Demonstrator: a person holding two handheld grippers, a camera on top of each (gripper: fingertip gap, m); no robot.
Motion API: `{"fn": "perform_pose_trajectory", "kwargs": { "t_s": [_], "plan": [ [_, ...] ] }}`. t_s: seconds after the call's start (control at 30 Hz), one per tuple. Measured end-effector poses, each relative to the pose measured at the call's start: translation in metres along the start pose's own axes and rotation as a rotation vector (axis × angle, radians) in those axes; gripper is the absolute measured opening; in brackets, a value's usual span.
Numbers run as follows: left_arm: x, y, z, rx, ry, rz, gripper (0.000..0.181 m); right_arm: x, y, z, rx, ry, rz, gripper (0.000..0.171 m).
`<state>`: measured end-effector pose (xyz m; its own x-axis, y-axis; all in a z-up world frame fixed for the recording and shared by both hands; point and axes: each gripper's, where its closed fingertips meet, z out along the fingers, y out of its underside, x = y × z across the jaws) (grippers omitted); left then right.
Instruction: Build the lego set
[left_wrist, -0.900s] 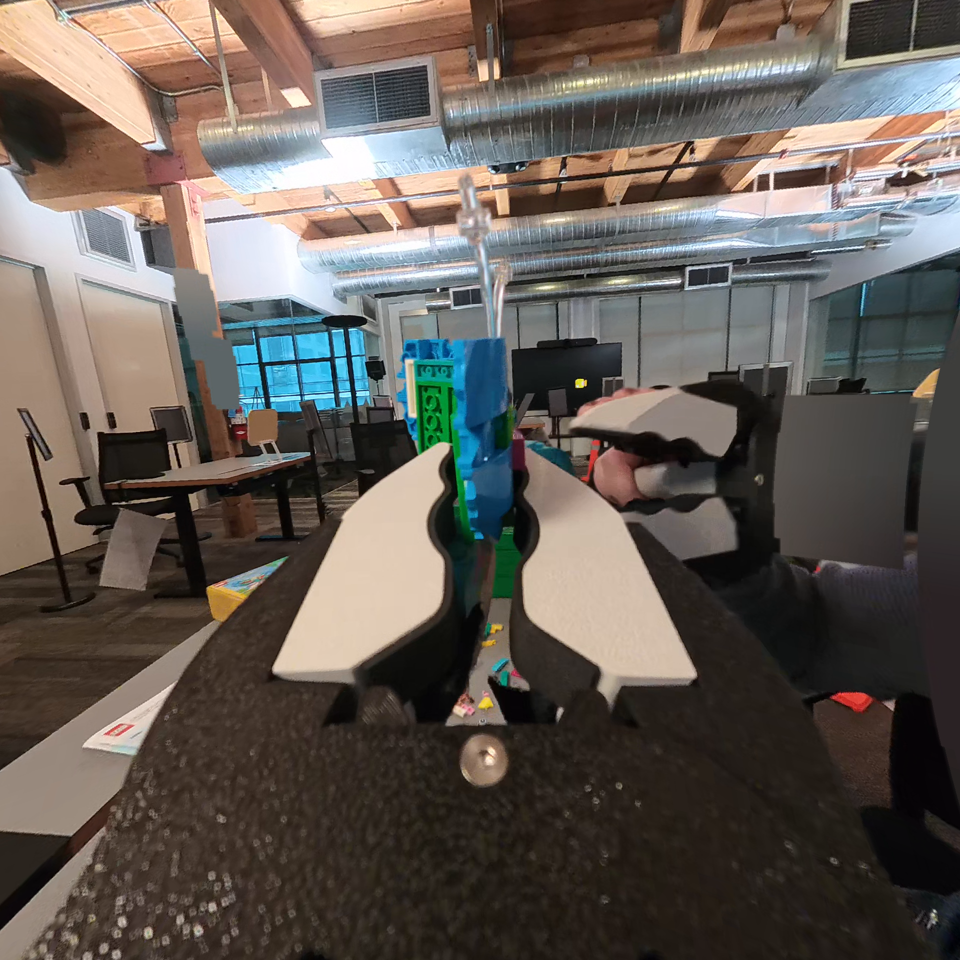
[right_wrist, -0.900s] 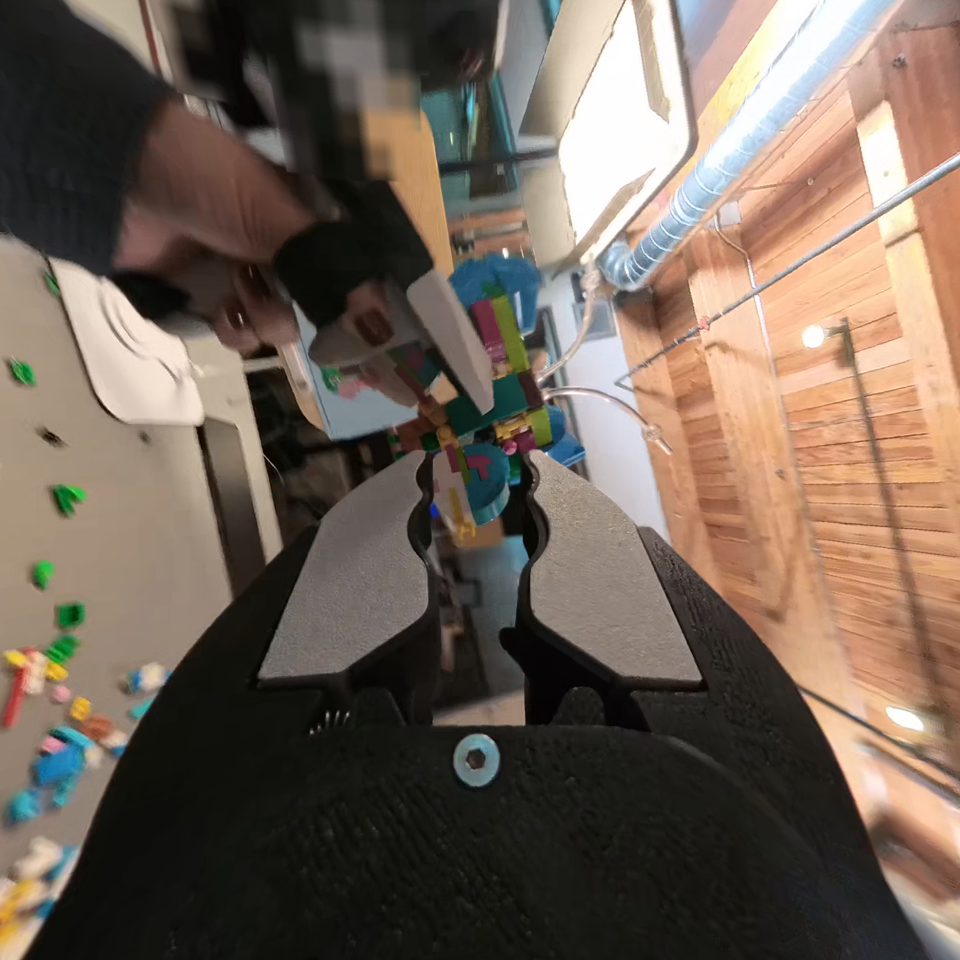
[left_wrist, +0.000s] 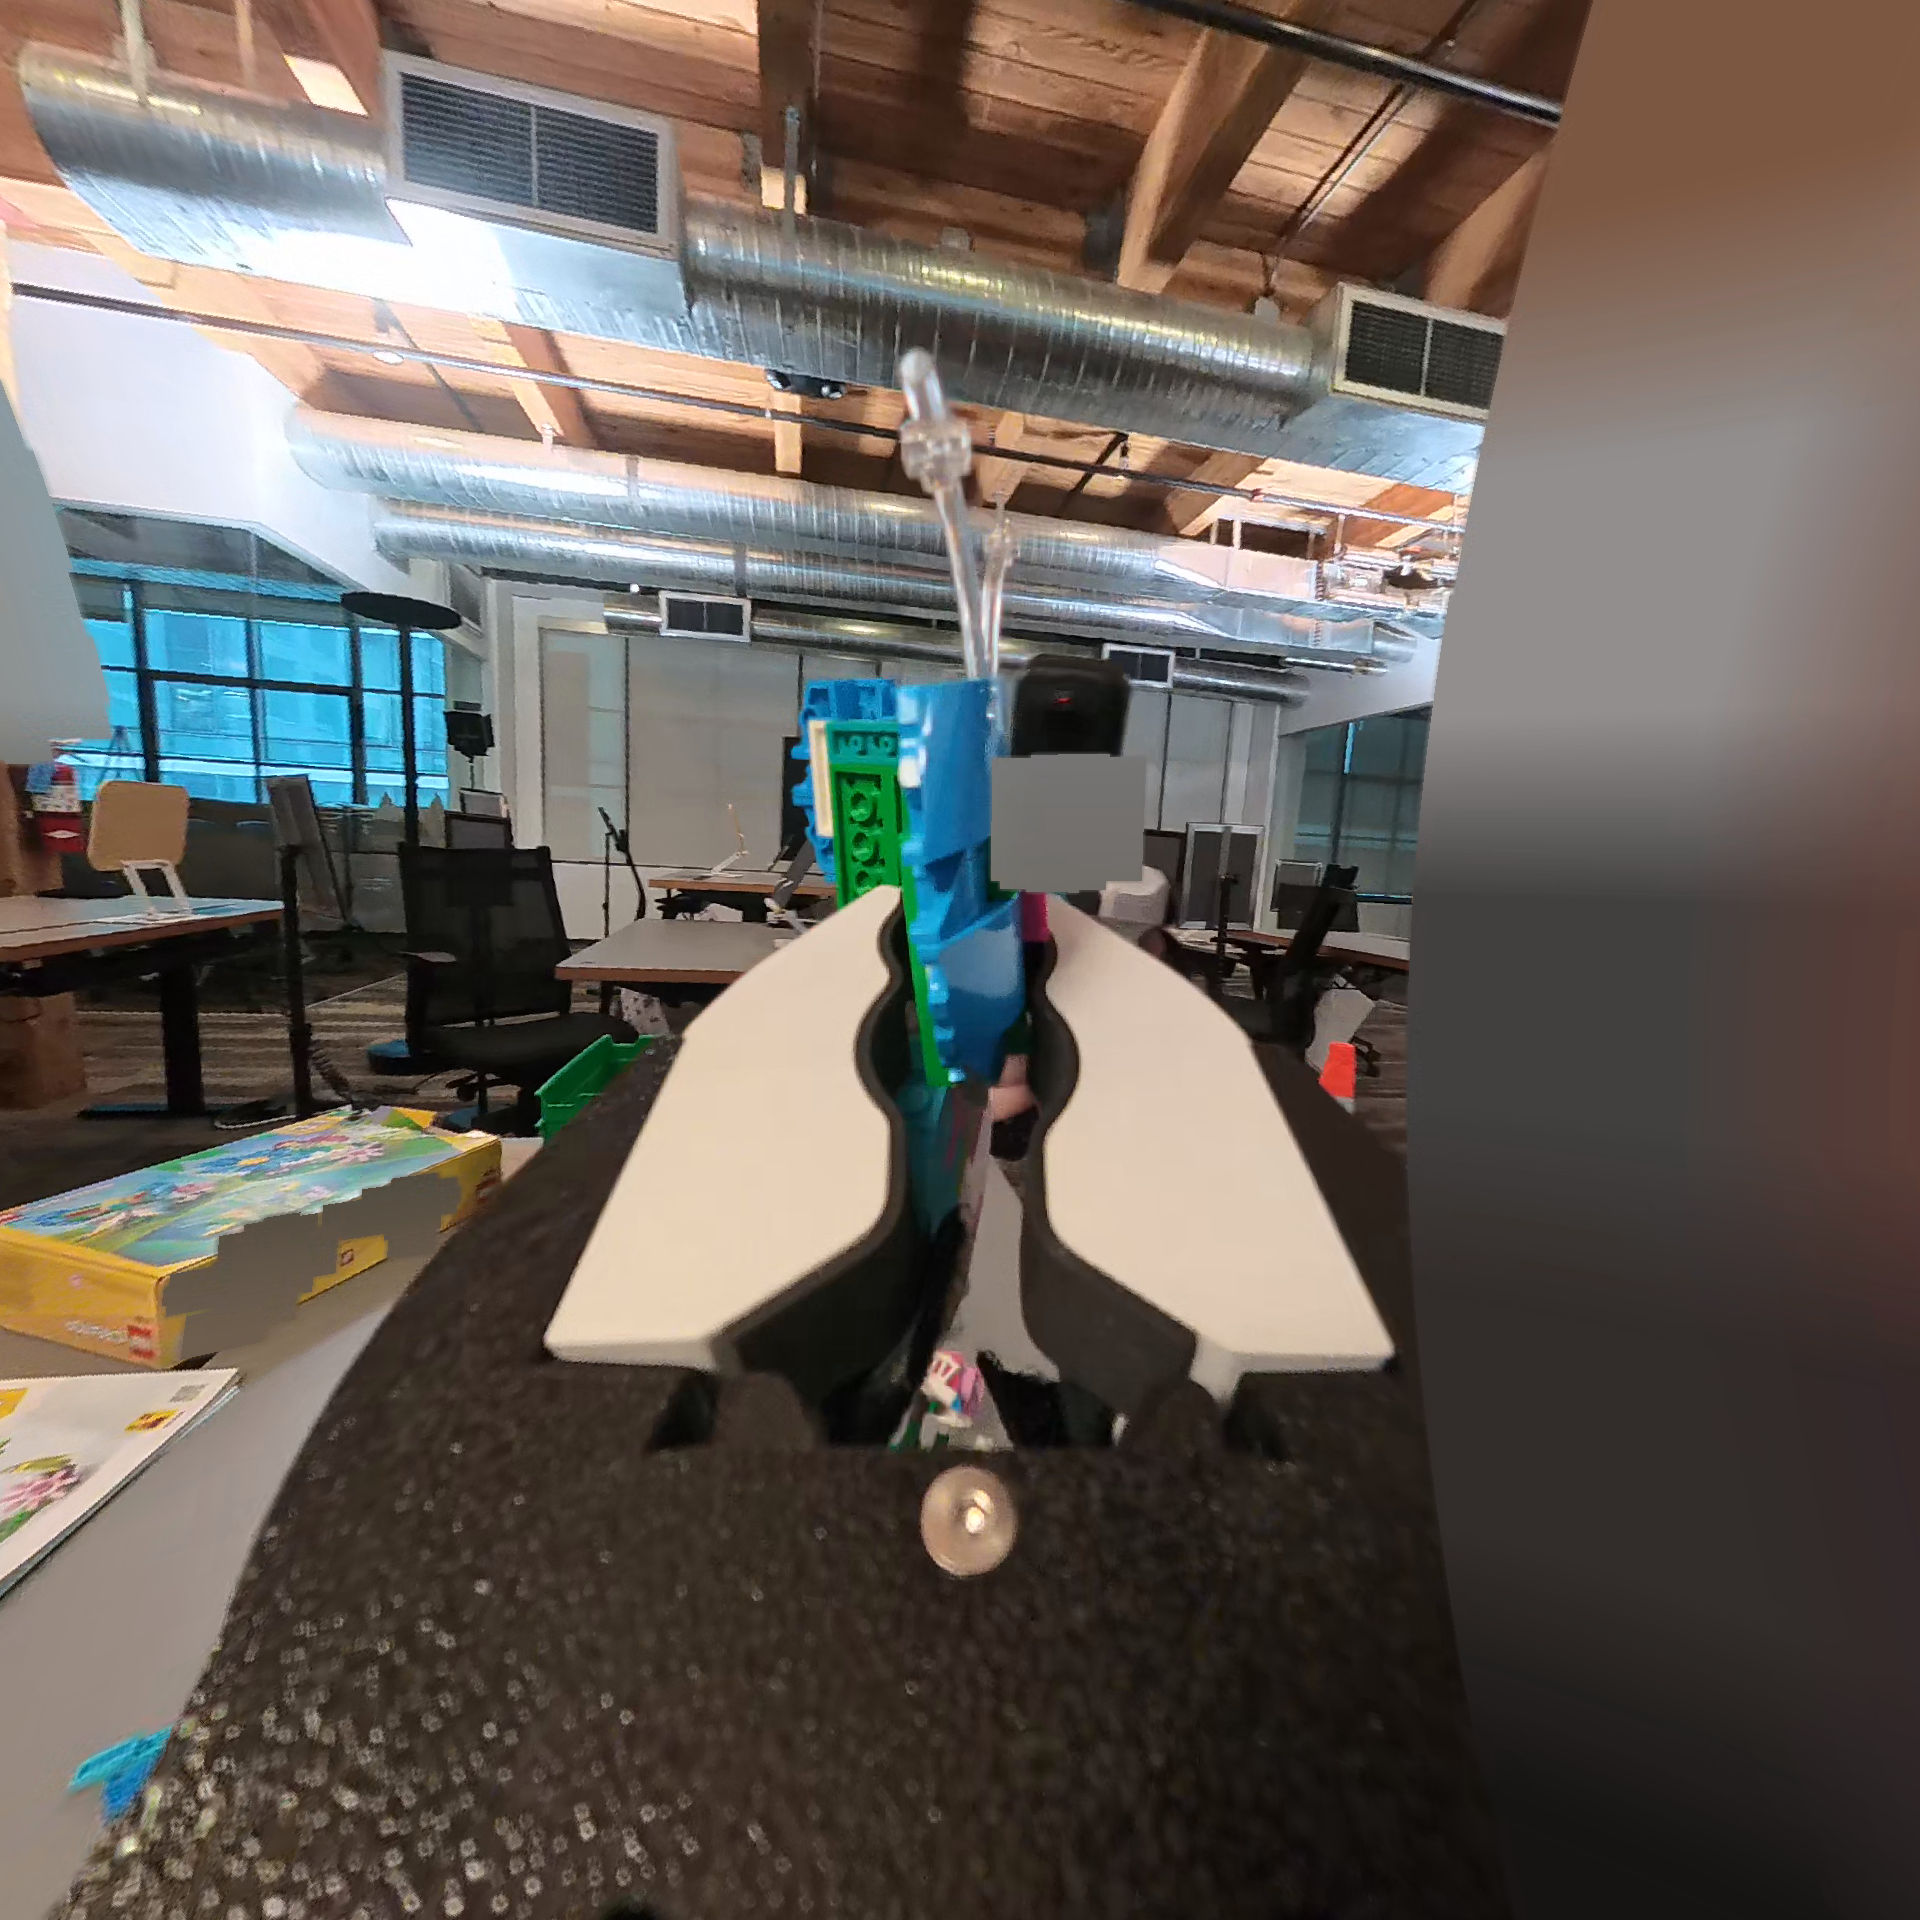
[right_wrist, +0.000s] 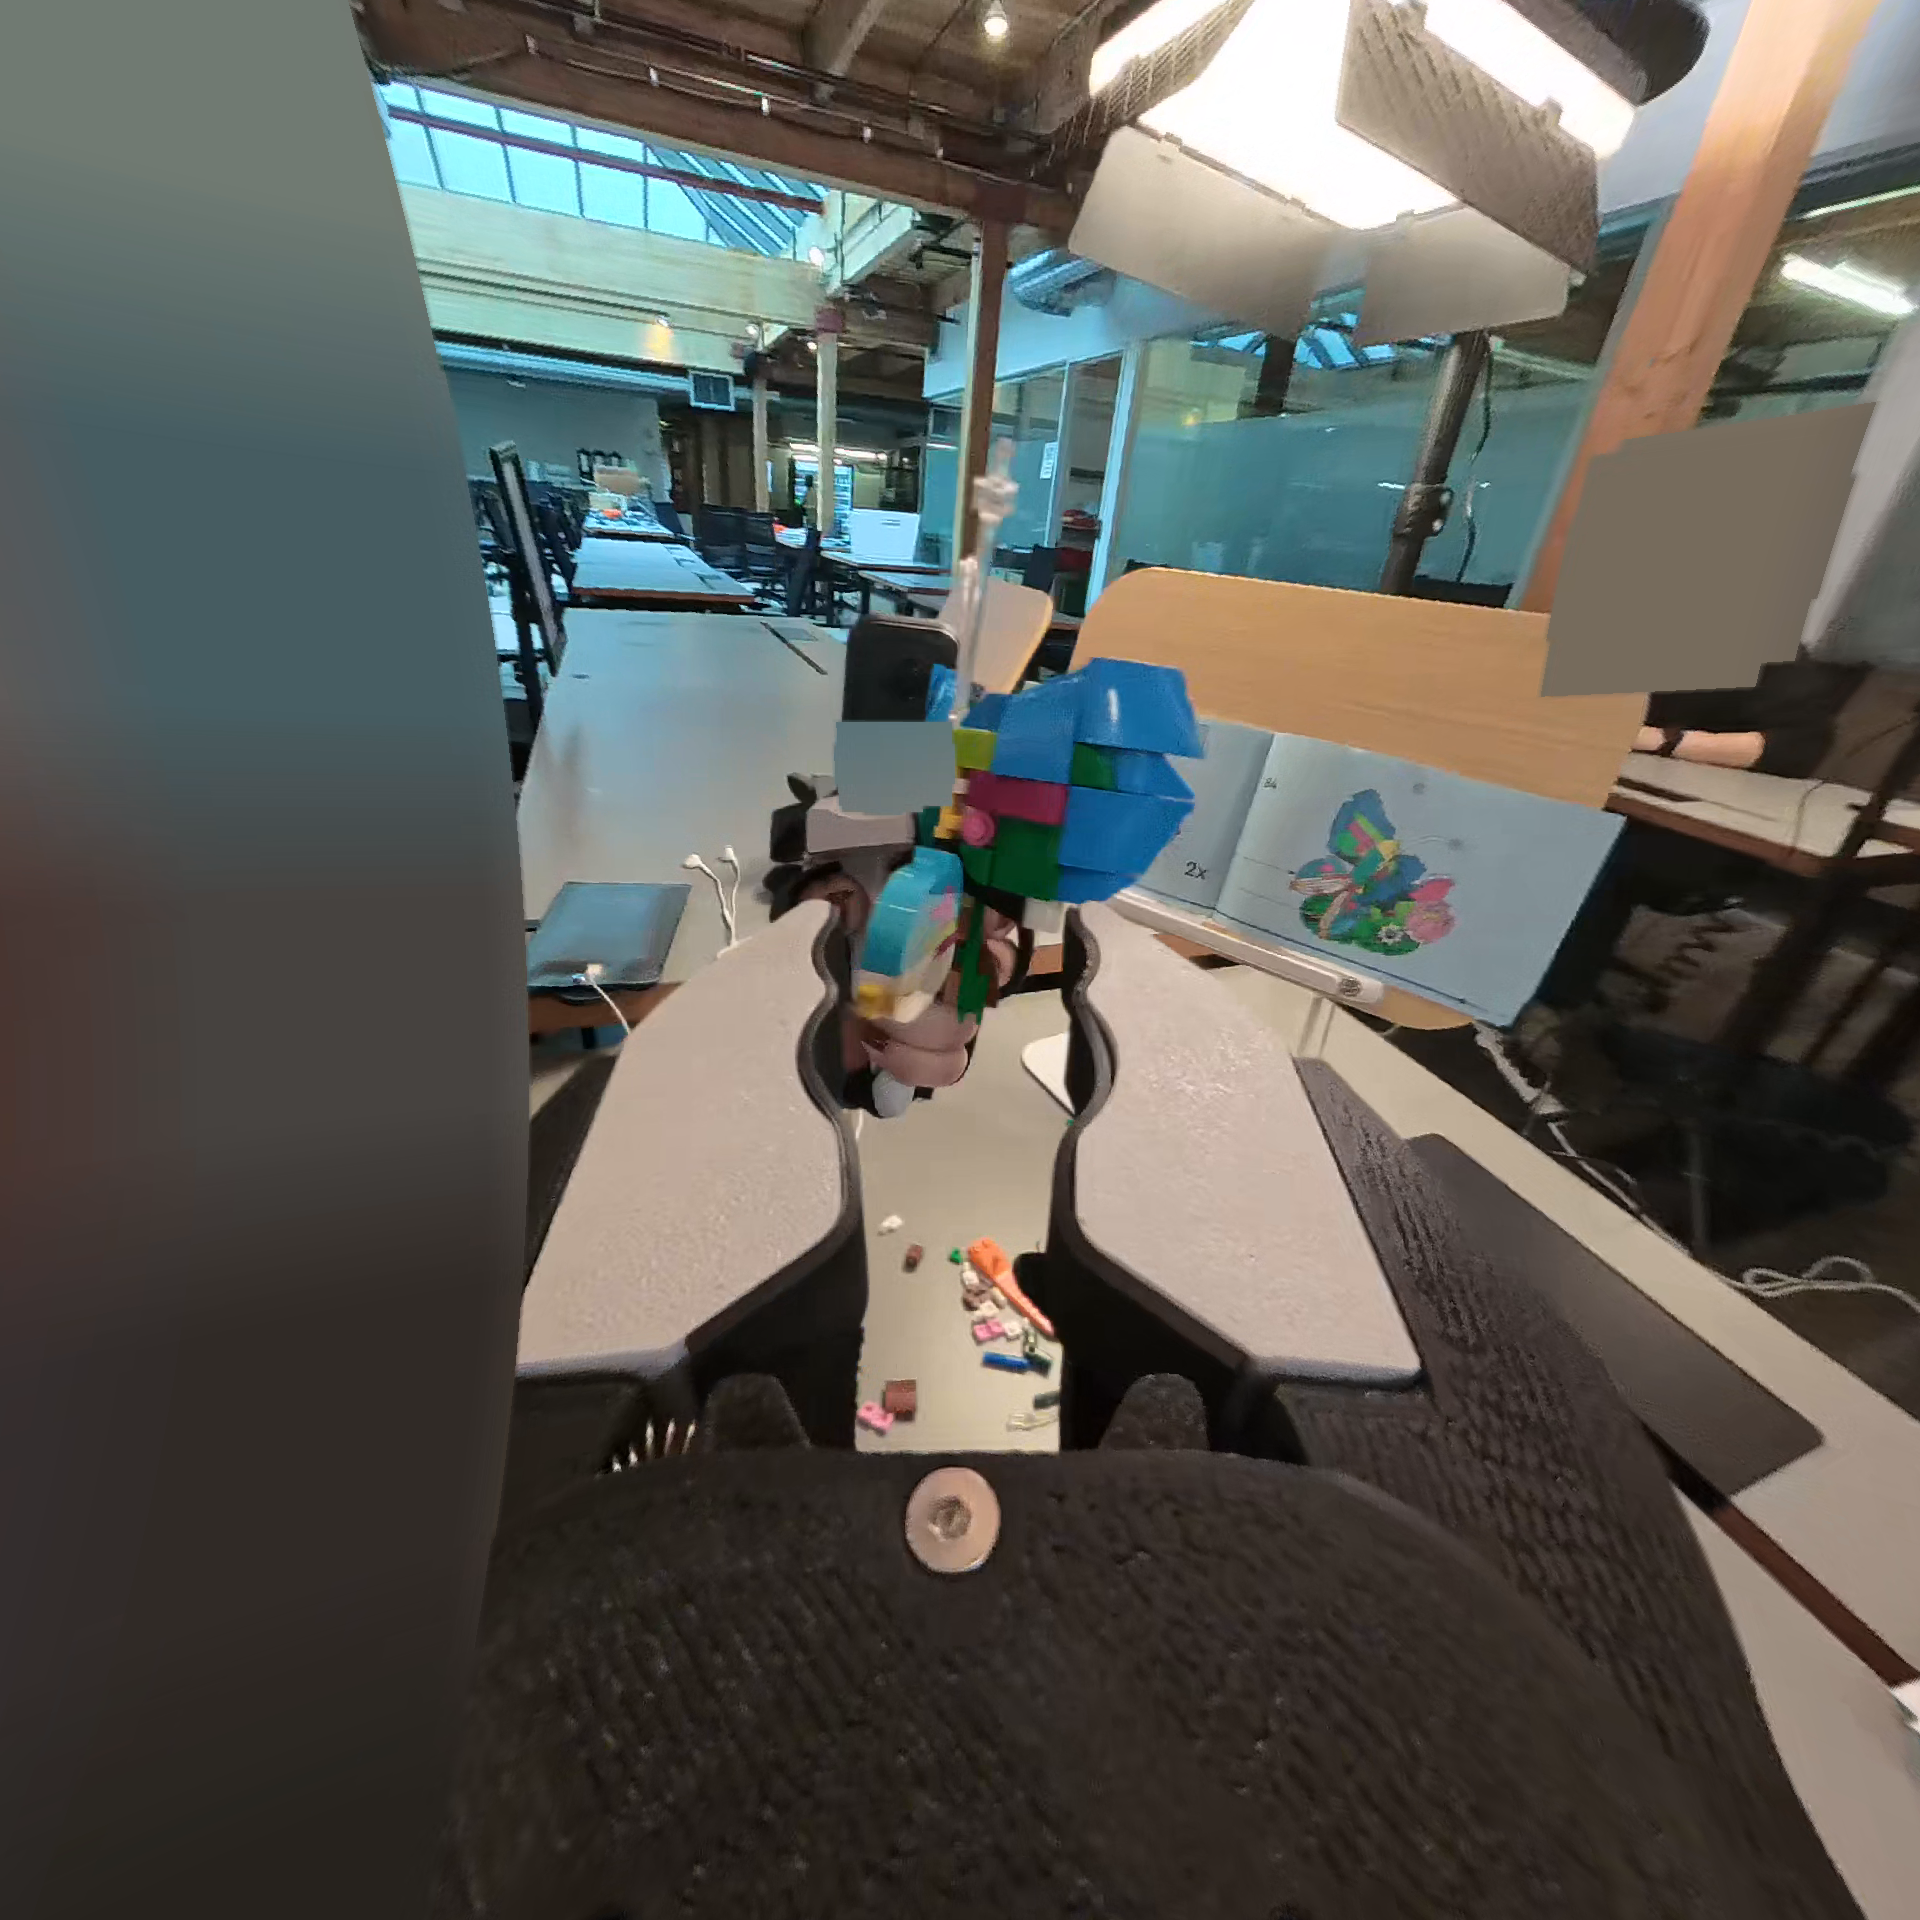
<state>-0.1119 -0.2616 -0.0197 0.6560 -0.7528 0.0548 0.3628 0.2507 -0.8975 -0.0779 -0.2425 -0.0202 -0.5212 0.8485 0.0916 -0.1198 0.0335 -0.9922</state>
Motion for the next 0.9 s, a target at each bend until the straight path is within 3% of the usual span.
{"fn": "perform_pose_trajectory", "kwargs": {
  "t_s": [0.17, 0.27, 0.9],
  "plan": [
    [-0.002, 0.003, 0.003, -0.012, -0.020, 0.005, 0.019, -0.001, 0.006, 0.006, -0.062, 0.072, -0.079, 0.028],
    [-0.004, 0.003, 0.005, -0.006, -0.040, 0.012, 0.019, -0.001, 0.008, 0.009, -0.085, 0.117, -0.148, 0.010],
    [0.002, -0.010, 0.007, 0.090, -0.067, 0.046, 0.019, -0.003, 0.001, 0.007, 0.043, 0.212, -0.178, 0.008]
  ]
}}
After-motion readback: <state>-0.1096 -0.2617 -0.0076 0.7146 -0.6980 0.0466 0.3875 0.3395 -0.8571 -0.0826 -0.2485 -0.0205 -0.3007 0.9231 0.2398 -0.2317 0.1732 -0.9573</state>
